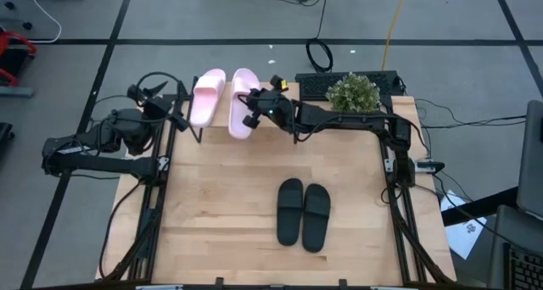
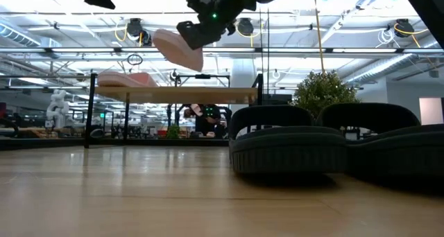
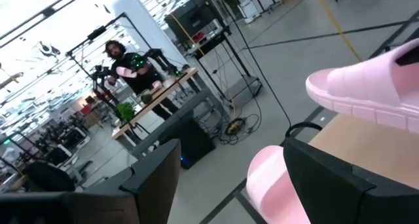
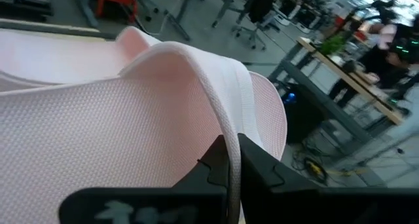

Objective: Pick and place slides into the shelf
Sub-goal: Put the pink slide on the shelf

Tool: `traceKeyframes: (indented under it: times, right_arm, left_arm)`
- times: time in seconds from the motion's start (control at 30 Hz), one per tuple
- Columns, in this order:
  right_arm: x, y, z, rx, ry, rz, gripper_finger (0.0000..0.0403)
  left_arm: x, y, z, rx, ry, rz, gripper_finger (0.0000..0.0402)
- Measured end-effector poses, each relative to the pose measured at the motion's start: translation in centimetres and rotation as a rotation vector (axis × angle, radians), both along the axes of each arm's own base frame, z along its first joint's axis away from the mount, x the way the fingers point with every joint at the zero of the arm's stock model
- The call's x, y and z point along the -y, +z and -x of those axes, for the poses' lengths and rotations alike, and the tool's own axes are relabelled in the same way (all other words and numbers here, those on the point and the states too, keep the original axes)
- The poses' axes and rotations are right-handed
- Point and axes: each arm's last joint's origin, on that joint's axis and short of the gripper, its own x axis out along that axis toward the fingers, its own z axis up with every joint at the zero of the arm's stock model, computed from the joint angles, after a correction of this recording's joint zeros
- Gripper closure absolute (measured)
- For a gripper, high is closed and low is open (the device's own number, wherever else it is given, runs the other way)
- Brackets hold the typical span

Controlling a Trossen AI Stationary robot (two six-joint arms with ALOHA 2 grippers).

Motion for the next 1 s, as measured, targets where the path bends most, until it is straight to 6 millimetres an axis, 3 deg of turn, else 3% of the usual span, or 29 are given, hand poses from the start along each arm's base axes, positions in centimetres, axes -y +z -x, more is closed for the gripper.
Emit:
traceKeyframes:
  times: [0.27,0.53,0.73,1.0]
  right_arm:
    - [0.2,2.2,-1.6,0.044,0.085,0.037,0.0397]
    - [1.8,-2.0,-6.3,-0.139,0.037,0.103,0.0397]
    - [2.9,-0.9,-5.8,-0.124,-0.043,0.126,0.04]
    - [3.6,-1.3,-5.7,-0.107,-0.031,0.078,0.04]
  left_arm:
    - [0.0,0.0,0.0,0.001,-0.001,-0.002,0.0128]
    - [0.0,0.0,-0.2,-0.003,-0.002,-0.002,0.0128]
    - [0.0,0.0,-0.2,-0.007,-0.002,-0.003,0.0128]
    - [0.0,0.0,-0.2,-0.008,-0.002,-0.002,0.0128]
